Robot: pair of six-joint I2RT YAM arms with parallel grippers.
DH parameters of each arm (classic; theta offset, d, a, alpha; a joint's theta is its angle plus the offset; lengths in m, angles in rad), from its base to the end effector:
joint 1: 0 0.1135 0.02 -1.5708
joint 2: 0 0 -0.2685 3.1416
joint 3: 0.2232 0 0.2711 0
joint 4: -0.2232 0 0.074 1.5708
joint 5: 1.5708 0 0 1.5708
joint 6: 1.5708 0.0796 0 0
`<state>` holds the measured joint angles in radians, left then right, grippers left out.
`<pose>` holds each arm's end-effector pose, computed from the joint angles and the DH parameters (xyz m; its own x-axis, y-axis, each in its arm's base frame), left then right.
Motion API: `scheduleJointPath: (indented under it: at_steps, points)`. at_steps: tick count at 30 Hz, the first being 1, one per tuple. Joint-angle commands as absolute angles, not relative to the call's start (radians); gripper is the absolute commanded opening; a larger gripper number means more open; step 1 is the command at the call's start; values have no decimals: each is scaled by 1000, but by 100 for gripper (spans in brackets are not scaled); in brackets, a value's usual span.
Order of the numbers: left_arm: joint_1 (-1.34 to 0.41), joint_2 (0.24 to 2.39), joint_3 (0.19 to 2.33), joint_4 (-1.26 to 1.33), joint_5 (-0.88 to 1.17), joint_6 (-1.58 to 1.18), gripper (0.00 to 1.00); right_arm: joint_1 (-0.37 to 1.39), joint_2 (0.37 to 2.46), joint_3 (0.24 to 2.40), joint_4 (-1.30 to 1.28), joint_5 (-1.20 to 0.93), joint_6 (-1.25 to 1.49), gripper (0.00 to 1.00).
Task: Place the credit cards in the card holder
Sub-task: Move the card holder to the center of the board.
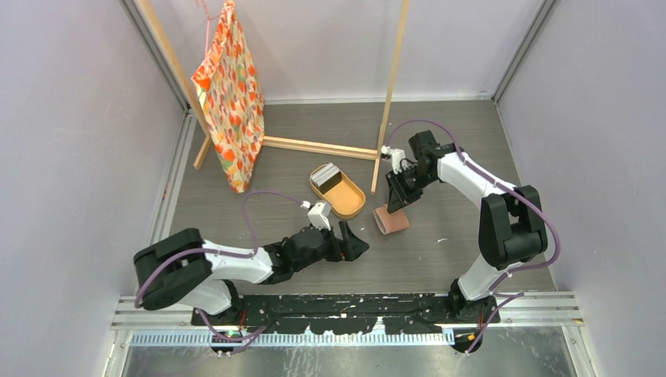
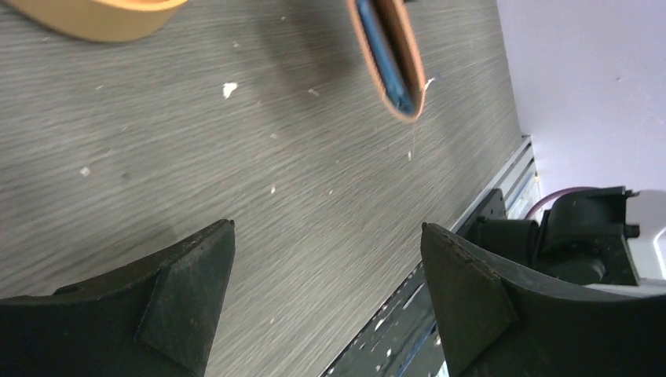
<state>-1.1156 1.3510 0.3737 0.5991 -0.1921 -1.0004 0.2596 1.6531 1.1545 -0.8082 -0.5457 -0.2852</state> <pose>0.1457 -0.2632 0.1338 -0.7641 -0.3183 -0.5611 0.2973 0.5982 -0.7441 0.3180 0.1272 0.1703 -0.7968 -0.4604 -0.3914 -0.5986 0.6897 0.4074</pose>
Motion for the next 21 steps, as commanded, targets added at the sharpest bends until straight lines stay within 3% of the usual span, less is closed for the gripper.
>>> scheduleJointPath:
  at_steps: [1,11,19,21]
  points:
    - [-1120,1448,471,790,-229,-1029,89,288,1602,1157,-823,-586,-318,1]
    - [-1120,1614,535,930,-264,-1117,88,318,1602,1163,-829,-592,-326,1]
    - [-1119,1645,545,860,-295,-1197,79,330,1607,1164,-857,-593,-377,1]
    - [-1119,1627,528,838,-285,-1190,76,355,1621,1162,-867,-562,-408,9]
